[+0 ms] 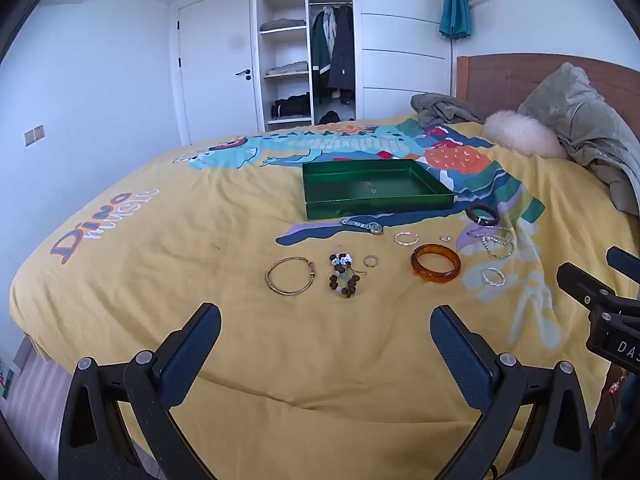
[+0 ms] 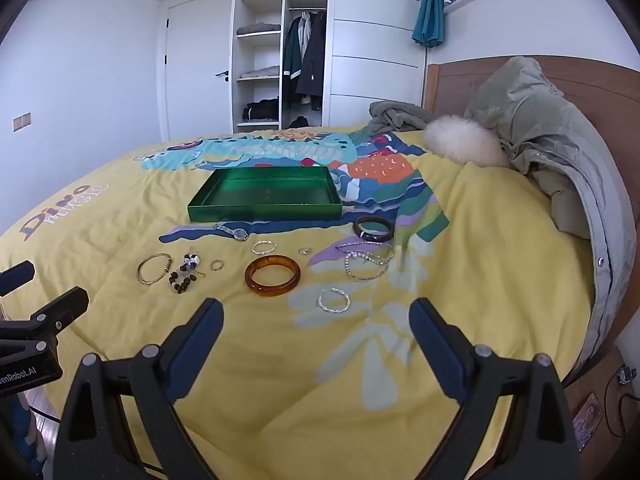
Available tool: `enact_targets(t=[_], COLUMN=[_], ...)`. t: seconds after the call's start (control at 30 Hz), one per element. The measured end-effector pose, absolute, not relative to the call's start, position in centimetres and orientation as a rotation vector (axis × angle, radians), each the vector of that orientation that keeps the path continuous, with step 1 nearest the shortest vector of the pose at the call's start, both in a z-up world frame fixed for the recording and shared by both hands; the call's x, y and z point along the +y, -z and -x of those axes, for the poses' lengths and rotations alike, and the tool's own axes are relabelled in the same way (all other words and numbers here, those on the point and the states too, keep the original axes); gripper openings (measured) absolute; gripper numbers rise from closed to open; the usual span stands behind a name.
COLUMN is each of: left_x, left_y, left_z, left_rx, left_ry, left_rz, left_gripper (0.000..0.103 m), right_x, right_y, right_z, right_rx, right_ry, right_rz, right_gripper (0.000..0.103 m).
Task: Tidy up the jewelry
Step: 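Move both tools toward the jewelry laid out on the duvet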
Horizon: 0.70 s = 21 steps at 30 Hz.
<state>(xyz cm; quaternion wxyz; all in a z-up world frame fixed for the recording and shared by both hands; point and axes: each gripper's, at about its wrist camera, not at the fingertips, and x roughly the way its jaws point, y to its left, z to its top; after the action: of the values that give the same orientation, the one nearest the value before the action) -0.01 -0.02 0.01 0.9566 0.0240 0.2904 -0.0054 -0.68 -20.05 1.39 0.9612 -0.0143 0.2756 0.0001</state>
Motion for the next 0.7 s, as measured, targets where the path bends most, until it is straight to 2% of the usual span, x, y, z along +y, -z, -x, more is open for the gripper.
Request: enact_targets(t=[0.7], left_x=[-0.17], left_y=[0.24], left_z=[0.11], left_rx=[0.594], left_ry=[0.01], left_rz=[-0.052], left_gripper=[0.103], right_x=[-19.89], right_y=[-1.69], right_z=[0.8], right_rx=[0.552], right_ry=[-0.025], right_rz=[0.019], right_gripper=[0.094])
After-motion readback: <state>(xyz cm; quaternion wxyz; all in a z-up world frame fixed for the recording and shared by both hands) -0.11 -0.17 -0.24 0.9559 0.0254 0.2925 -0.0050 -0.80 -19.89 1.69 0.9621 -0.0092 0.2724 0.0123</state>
